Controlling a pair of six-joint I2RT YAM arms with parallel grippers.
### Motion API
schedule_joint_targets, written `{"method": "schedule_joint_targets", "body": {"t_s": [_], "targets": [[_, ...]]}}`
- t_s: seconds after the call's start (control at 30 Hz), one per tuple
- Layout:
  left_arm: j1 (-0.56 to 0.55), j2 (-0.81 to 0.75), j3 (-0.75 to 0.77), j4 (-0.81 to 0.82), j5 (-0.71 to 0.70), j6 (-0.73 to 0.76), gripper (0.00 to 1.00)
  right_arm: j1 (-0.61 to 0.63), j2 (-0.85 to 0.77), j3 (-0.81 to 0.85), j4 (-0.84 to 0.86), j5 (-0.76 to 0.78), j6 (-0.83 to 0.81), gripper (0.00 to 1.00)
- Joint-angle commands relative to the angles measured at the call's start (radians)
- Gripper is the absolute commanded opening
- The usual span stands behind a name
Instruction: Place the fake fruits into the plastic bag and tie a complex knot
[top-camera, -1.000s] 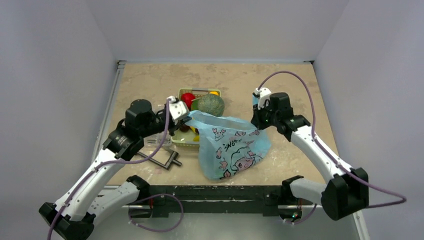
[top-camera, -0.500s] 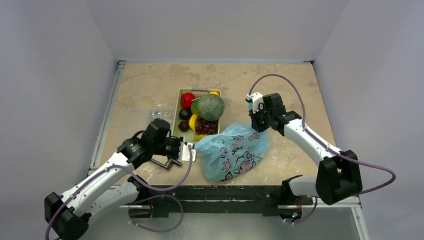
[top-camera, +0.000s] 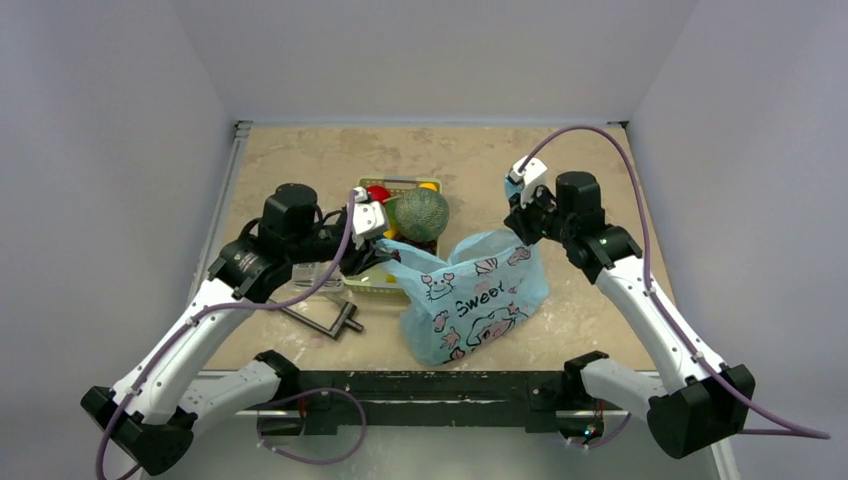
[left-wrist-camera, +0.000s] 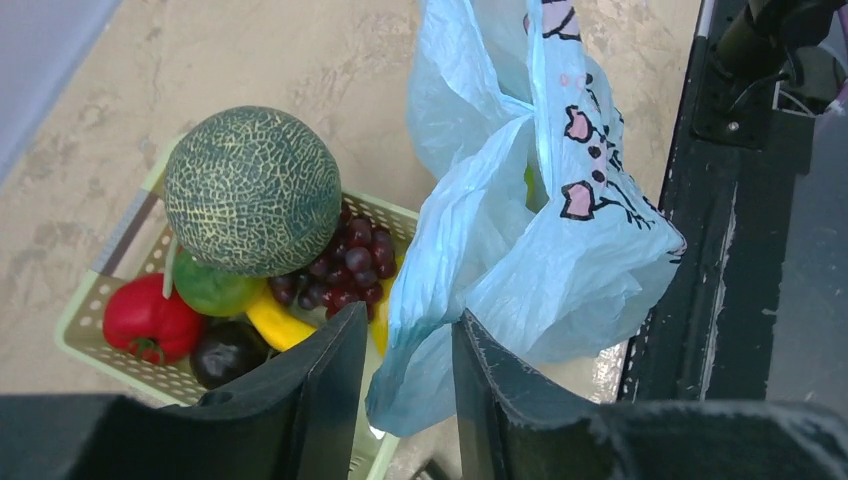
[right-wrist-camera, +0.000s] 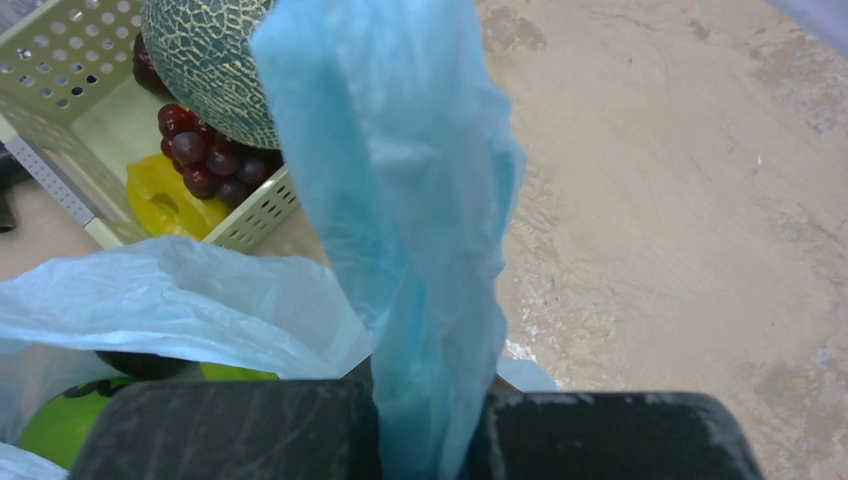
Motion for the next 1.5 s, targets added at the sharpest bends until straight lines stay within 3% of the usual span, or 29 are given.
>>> {"method": "schedule_joint_targets", "body": {"t_s": [0.0, 0.23, 0.3, 0.4, 0.5, 0.6, 0.63, 0.7, 0.77, 0.93, 1.03, 1.3, 1.47], "targets": [[0.039, 0.031, 0.060, -0.042, 0.026, -0.144, 0.36, -0.002, -0.004, 0.009, 0.003, -0.034, -0.005, 0.00], [0.049, -0.031, 0.080, -0.007, 0.084, -0.156, 0.41, -0.001, -0.004, 0.006, 0.009, -0.034, -0.004, 0.00], [0.049, -0.035, 0.095, -0.010, 0.099, -0.145, 0.31, -0.001, -0.004, 0.009, 0.009, -0.034, -0.006, 0.00], [0.048, -0.019, 0.117, -0.030, 0.125, -0.125, 0.00, -0.001, -0.008, 0.014, 0.013, -0.034, 0.002, 0.00], [0.049, 0.002, 0.136, -0.057, 0.141, -0.120, 0.00, -0.002, -0.007, 0.026, 0.008, -0.024, 0.012, 0.01], [0.049, 0.009, 0.145, -0.033, 0.132, -0.161, 0.00, -0.003, -0.019, 0.071, -0.015, 0.005, 0.004, 0.57], [0.049, 0.014, 0.151, -0.023, 0.123, -0.183, 0.00, -0.006, -0.030, 0.093, -0.015, 0.019, -0.007, 0.70], [0.049, 0.036, 0.170, -0.013, 0.106, -0.234, 0.00, -0.007, -0.073, 0.136, 0.000, -0.014, -0.036, 0.89], [0.049, 0.062, 0.190, -0.010, 0.095, -0.283, 0.00, -0.007, -0.125, 0.174, 0.010, -0.086, -0.083, 0.98], [0.049, 0.097, 0.207, 0.041, 0.101, -0.396, 0.00, 0.001, -0.124, 0.267, 0.001, -0.396, -0.084, 0.99], [0.049, 0.115, 0.235, 0.062, 0.111, -0.435, 0.00, 0.053, -0.108, 0.244, 0.098, -0.533, -0.005, 0.99], [0.049, 0.163, 0.290, 0.064, 0.145, -0.463, 0.00, 0.373, -0.017, 0.159, 0.290, -0.419, -0.055, 0.99], [0.048, 0.168, 0.297, 0.071, 0.151, -0.461, 0.00, 0.460, 0.032, 0.073, 0.380, -0.353, -0.056, 0.99]]}}
